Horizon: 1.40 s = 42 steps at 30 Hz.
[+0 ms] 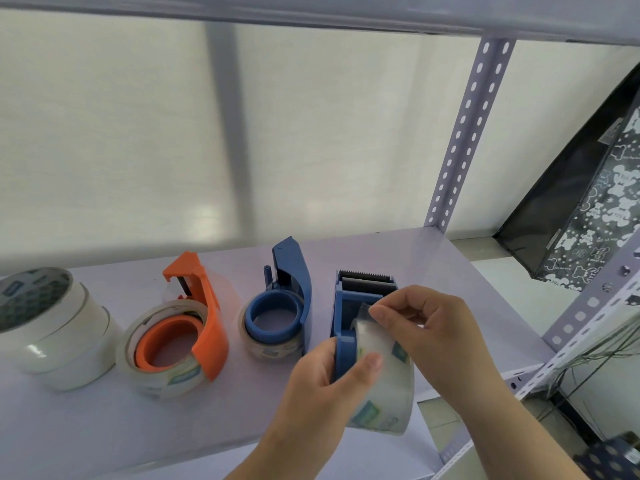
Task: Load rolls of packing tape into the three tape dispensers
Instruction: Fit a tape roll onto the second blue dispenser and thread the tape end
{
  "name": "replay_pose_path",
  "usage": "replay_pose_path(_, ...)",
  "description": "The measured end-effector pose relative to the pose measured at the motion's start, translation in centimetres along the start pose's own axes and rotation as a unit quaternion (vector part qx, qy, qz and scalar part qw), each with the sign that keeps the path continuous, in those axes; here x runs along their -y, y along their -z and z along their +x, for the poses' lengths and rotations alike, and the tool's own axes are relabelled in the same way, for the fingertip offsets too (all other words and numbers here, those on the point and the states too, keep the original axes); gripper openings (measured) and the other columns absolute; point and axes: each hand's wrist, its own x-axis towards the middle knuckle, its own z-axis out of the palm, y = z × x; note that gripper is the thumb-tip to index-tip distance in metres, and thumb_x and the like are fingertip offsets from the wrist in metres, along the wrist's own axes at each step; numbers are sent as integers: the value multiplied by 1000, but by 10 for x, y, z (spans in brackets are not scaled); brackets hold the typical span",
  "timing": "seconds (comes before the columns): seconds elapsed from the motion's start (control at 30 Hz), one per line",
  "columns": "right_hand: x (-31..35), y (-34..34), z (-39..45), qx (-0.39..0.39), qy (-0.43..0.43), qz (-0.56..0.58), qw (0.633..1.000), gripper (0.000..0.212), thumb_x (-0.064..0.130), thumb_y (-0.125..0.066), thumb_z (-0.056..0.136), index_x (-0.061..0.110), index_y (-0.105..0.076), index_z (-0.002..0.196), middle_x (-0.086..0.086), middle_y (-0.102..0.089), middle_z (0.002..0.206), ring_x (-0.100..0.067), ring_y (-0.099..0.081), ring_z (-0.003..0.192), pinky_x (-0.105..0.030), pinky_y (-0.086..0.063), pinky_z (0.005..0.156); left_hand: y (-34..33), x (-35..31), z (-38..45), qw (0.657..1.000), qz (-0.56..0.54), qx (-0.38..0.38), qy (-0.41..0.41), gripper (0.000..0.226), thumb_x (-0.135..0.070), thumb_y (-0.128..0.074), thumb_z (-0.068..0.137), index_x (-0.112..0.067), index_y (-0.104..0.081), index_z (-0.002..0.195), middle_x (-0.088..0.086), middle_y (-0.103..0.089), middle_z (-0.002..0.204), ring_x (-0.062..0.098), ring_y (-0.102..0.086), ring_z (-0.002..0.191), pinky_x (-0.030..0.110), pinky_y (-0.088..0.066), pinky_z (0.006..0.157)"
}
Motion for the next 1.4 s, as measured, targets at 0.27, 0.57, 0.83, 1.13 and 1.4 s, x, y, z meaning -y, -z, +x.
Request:
replay_pose_path(0.27, 2, 7, 3, 42, 5, -43, 998, 14, 22, -72, 79, 28, -73, 66, 6, -70, 64, -7, -63, 66, -15, -50, 58, 0, 5, -1, 999, 33, -1, -26, 37, -44, -70, 64, -20, -70, 92, 10, -74, 89, 27, -69, 82, 37, -58, 75)
replay_pose_path(0.57, 2, -3, -10, -60, 185, -165, 967, 12, 19, -62, 79, 20, -66, 67, 12, -59, 66, -13, -53, 70, -14, -40, 55, -4, 2, -1, 990, 75, -97, -68, 34, -46, -64, 67, -16, -69, 81, 3, -67, 69, 13, -61, 63, 25, -52, 58)
replay_pose_path(0.83, 19, -5, -20, -86, 216, -87, 969, 15, 10, -62, 80, 20, -64, 69, 11, -60, 66, -9, -56, 65, -17, -43, 55, -4, -5, 6, 985, 85, -142, -39, 34, -47, -67, 77, -16, -63, 64, -1, -63, 58, 15, -59, 58, 33, -50, 56)
replay_pose_path(1.13, 16, -1, -4, -37, 58, 11, 998, 15, 16, -63, 85, 28, -63, 75, 11, -66, 84, -10, -60, 71, -24, -48, 64, 4, -1, 4, 999, 22, -42, 19, 17, -42, -75, 67, -32, -73, 81, 0, -77, 83, 18, -72, 79, 34, -58, 72)
replay_pose_path(1.4, 5, -1, -16, -100, 24, 87, 991, 57, 23, -74, 78, 50, -42, 118, 12, -53, 112, -4, -59, 95, -22, -52, 75, 8, 2, 3, 997, 28, -69, -22, 25, -34, -71, 66, -22, -70, 89, 3, -77, 89, 18, -72, 82, 30, -59, 66)
